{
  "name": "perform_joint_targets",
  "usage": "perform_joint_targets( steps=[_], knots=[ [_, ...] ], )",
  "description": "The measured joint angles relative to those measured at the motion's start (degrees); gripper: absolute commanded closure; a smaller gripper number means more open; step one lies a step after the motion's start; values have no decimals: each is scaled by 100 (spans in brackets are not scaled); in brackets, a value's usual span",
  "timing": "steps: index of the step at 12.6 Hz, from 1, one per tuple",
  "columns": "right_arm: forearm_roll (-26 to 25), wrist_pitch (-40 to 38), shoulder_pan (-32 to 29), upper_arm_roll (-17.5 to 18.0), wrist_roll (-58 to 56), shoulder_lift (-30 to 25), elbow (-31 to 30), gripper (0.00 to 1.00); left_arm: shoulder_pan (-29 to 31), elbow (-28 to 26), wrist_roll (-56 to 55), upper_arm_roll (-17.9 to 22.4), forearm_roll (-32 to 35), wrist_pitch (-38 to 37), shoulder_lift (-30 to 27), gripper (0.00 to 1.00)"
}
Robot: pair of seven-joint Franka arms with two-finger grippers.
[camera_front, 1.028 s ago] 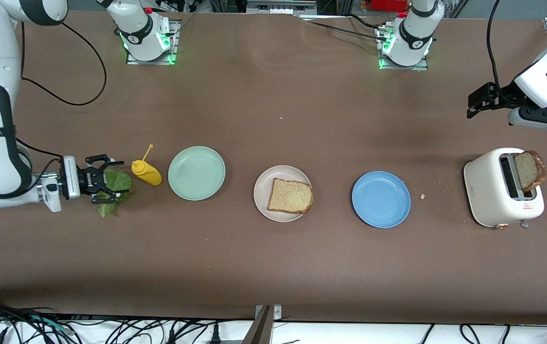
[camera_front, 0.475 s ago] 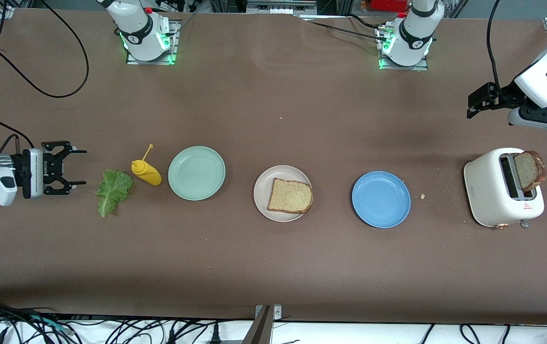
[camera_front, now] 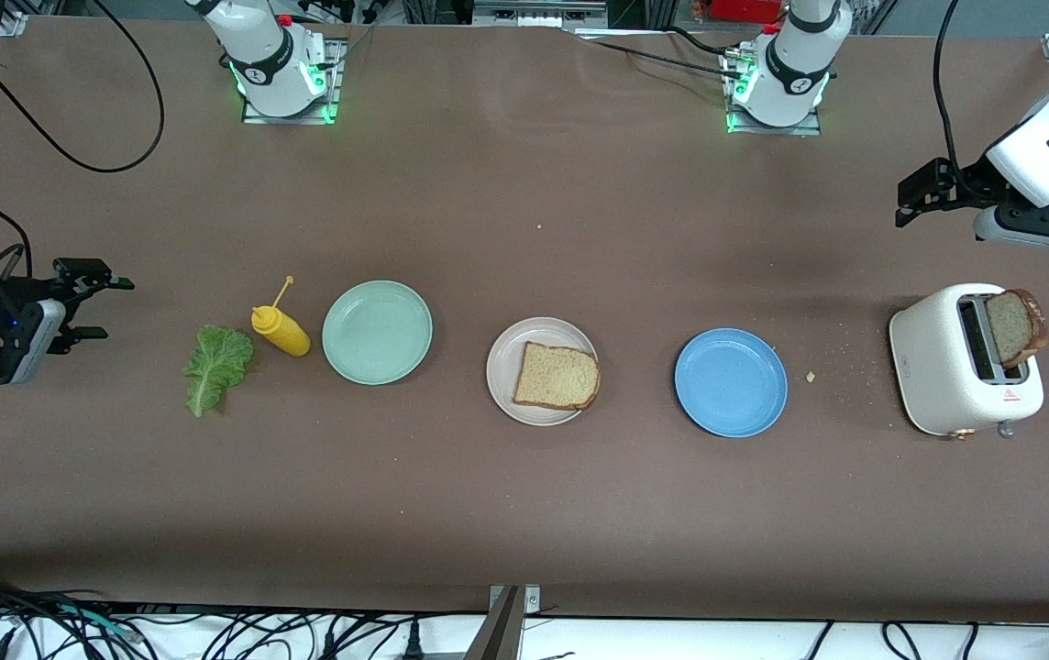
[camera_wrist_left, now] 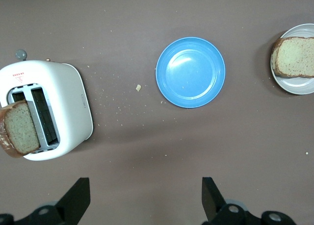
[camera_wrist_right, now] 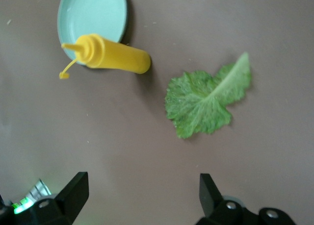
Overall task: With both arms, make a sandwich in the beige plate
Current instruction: 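Open the right gripper and draw it back from the mustard bottle, then move the right gripper down onto the green lettuce leaf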
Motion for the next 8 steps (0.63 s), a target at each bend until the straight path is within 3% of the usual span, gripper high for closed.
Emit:
perform_joint_targets(
  steps=[4,8],
  knots=[
    [-160,496,277,21,2006,-137,-185,0,0,0,0,0,0,0,0,0],
    [-446,1266,360,194,3900,-378,-783,0,0,0,0,0,0,0,0,0]
  ],
)
